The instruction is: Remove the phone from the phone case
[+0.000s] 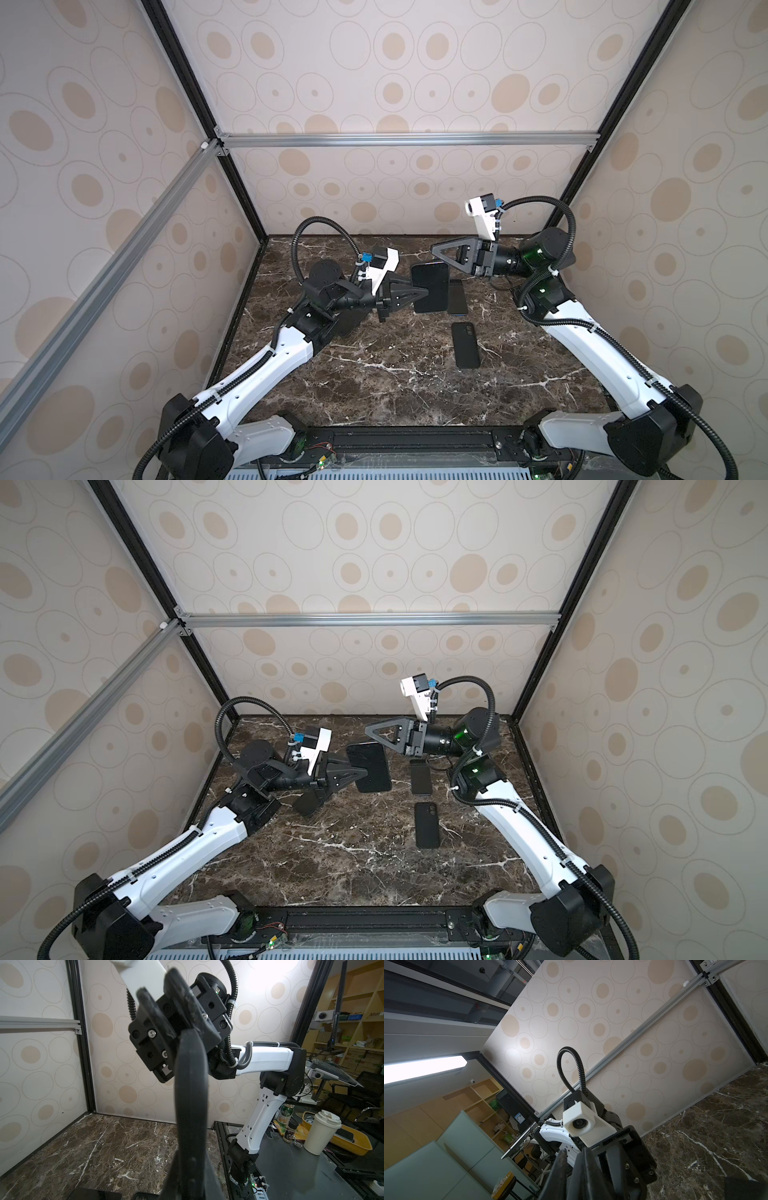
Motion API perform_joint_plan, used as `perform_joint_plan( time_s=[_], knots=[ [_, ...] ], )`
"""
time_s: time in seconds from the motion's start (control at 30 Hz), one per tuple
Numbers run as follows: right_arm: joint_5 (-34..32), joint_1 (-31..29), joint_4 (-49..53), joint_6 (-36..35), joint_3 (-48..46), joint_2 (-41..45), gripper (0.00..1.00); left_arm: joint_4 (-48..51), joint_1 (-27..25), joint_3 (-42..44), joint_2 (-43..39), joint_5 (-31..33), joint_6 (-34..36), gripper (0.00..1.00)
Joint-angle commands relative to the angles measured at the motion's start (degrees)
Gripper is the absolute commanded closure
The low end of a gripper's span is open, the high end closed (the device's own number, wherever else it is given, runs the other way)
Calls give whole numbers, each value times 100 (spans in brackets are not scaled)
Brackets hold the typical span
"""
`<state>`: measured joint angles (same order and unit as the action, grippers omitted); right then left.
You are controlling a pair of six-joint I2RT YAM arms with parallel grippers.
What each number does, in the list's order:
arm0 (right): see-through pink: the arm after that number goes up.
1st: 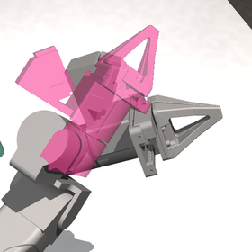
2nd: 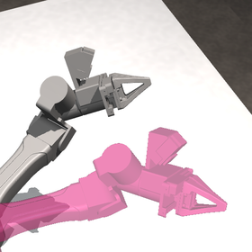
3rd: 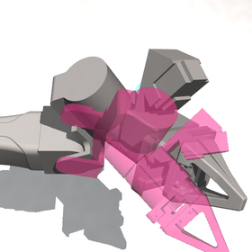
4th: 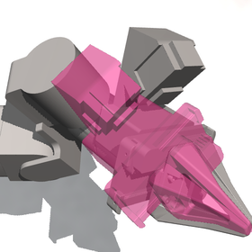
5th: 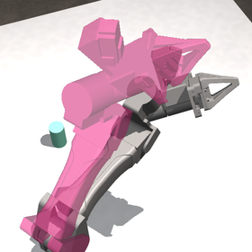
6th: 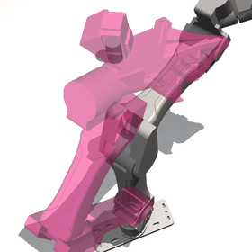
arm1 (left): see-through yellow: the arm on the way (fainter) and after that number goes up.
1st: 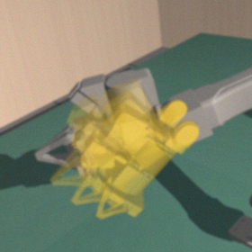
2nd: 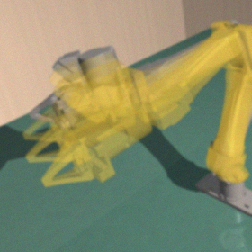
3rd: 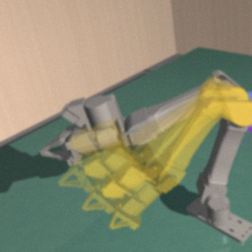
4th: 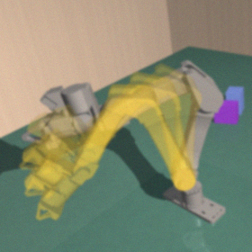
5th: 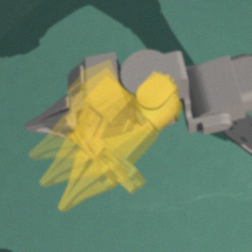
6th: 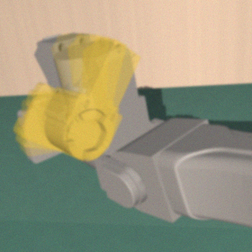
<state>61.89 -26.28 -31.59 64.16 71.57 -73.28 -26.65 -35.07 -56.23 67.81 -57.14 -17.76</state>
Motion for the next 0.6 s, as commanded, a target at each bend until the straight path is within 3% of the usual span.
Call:
perform_joint_plan(
  time_s=[0.0,0.4,0.57],
  knots=[
    [-98,21,585,314,-94,-174,100,-579,-109,-452,-163,-331,486,100],
    [-93,83,664,553,-195,-335,100,-604,-132,-453,-224,-374,491,100],
    [-148,106,933,337,-193,-359,100,-730,-142,-415,-244,-398,421,100]
  ],
)
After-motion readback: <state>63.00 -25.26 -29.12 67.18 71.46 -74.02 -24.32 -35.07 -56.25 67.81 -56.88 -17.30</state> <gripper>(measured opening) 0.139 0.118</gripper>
